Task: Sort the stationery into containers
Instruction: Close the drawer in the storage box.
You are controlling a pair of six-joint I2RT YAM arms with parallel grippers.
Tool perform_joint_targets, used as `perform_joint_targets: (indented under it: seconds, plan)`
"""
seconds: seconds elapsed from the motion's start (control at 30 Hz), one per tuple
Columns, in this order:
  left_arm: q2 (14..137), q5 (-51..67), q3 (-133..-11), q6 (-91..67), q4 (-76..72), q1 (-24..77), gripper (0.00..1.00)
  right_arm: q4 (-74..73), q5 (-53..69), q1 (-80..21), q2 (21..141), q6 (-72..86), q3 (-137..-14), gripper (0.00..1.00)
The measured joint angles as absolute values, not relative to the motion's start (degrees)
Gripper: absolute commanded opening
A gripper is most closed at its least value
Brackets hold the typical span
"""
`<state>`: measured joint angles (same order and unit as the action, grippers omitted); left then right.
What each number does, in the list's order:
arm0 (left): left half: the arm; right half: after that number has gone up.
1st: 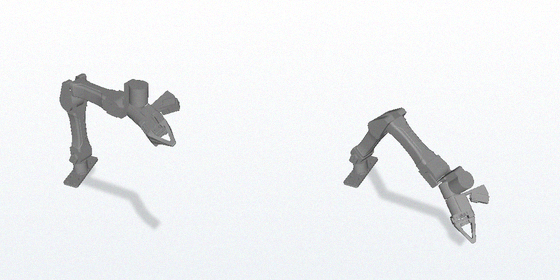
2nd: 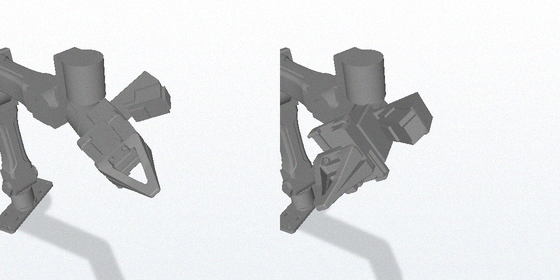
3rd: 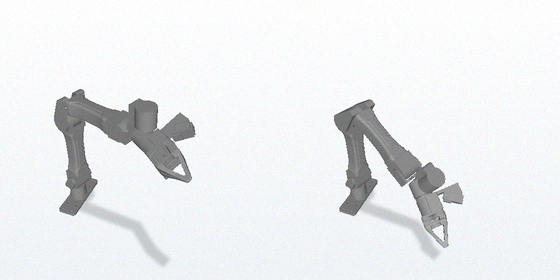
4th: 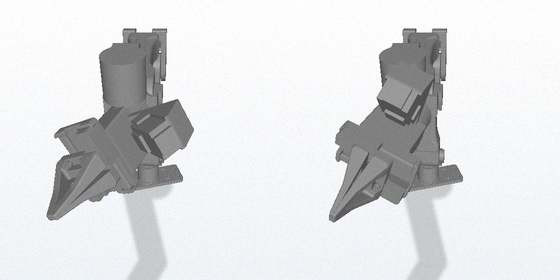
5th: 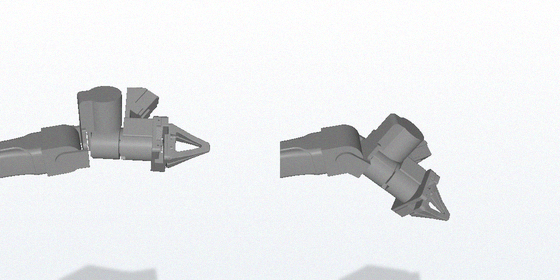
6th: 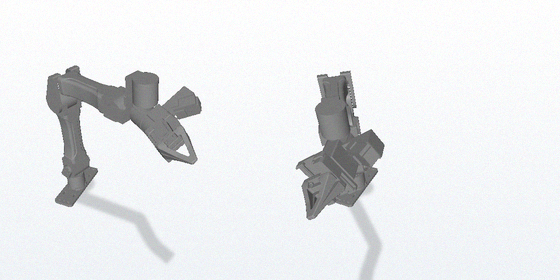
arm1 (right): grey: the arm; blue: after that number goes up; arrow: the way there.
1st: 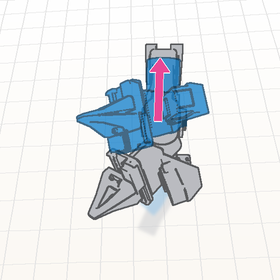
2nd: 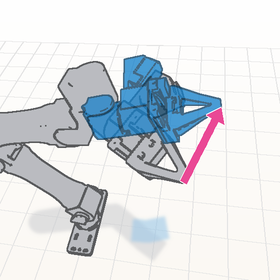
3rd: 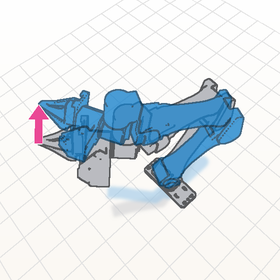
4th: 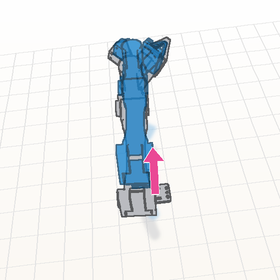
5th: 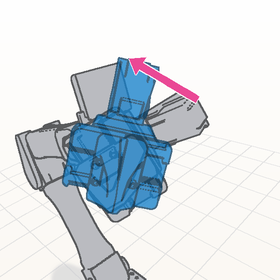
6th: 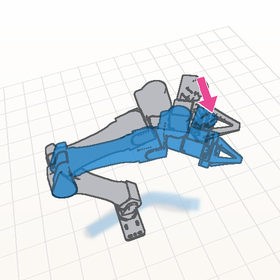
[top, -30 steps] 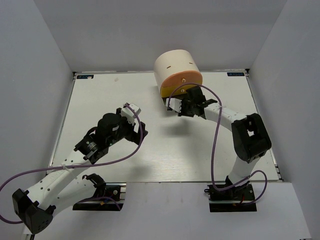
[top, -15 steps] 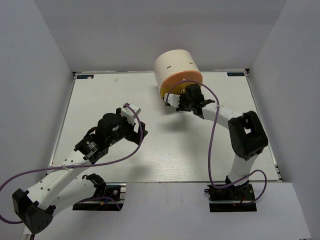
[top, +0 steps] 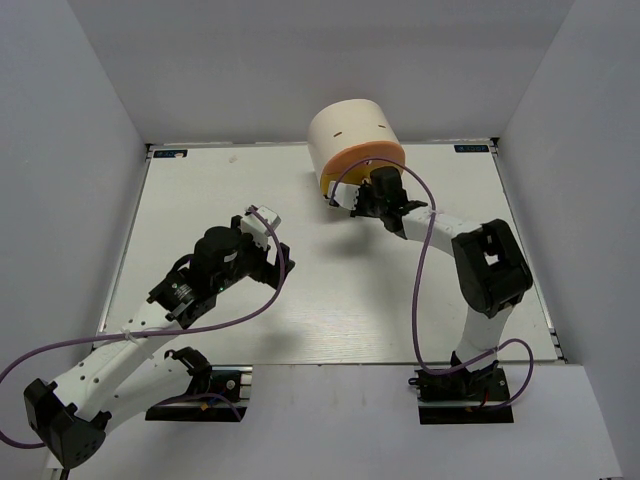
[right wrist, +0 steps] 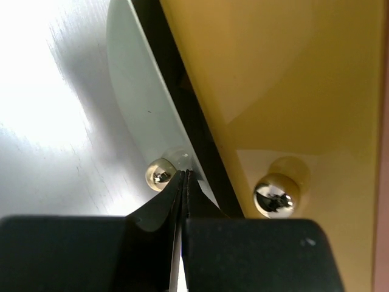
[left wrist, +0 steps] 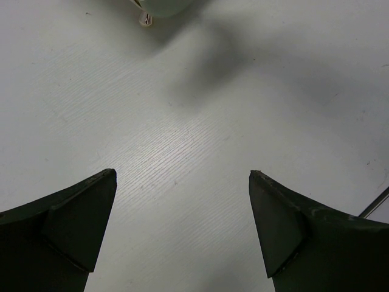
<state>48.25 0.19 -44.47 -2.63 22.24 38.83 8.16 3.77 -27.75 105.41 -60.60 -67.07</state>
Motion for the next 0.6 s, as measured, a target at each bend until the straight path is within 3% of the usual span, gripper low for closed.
perform_joint_targets:
  seconds: [0.6]
  plan:
    - [48.25,-1.15,-44.45,-2.63,22.22,38.83,0.99,12.69,1.19,-27.75,107.42,-61.06,-67.07,0.00]
